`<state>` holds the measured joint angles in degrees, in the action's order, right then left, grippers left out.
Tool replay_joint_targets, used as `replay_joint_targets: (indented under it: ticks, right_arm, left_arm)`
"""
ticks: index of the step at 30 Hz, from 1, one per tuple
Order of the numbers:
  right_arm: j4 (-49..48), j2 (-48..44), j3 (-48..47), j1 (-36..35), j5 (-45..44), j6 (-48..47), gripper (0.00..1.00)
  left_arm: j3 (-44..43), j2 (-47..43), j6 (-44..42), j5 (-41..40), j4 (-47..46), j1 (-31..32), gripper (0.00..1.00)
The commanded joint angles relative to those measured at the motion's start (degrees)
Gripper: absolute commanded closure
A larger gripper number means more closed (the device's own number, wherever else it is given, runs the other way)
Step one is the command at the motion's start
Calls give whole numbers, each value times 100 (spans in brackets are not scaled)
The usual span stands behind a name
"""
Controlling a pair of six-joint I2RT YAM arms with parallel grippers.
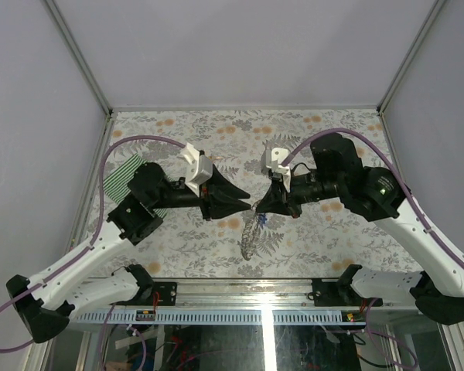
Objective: Put the keys on the keyring
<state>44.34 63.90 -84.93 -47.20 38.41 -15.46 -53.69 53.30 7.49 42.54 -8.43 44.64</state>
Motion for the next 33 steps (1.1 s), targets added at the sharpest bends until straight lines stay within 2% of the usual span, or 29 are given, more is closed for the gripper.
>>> replay_joint_targets:
  ticks: [1, 13, 29, 31, 33]
  right_arm:
    - [704, 238, -583, -33, -6, -372, 100]
    - [849, 386, -640, -27, 9, -359, 100]
    - [452, 323, -470, -35, 96, -218, 100]
    - [420, 325, -458, -34, 110, -216, 100]
    - [402, 317, -448, -32, 120, -194, 100]
  left_arm:
    - [-252, 190, -294, 446, 428, 29, 70]
    - [-420, 480, -300, 1031, 507, 35, 67]
    - [-458, 688, -243, 1073, 561, 65, 66]
    - [-467, 701, -241, 1072, 561, 78, 67]
    - [-474, 714, -249, 1088, 581, 93, 73]
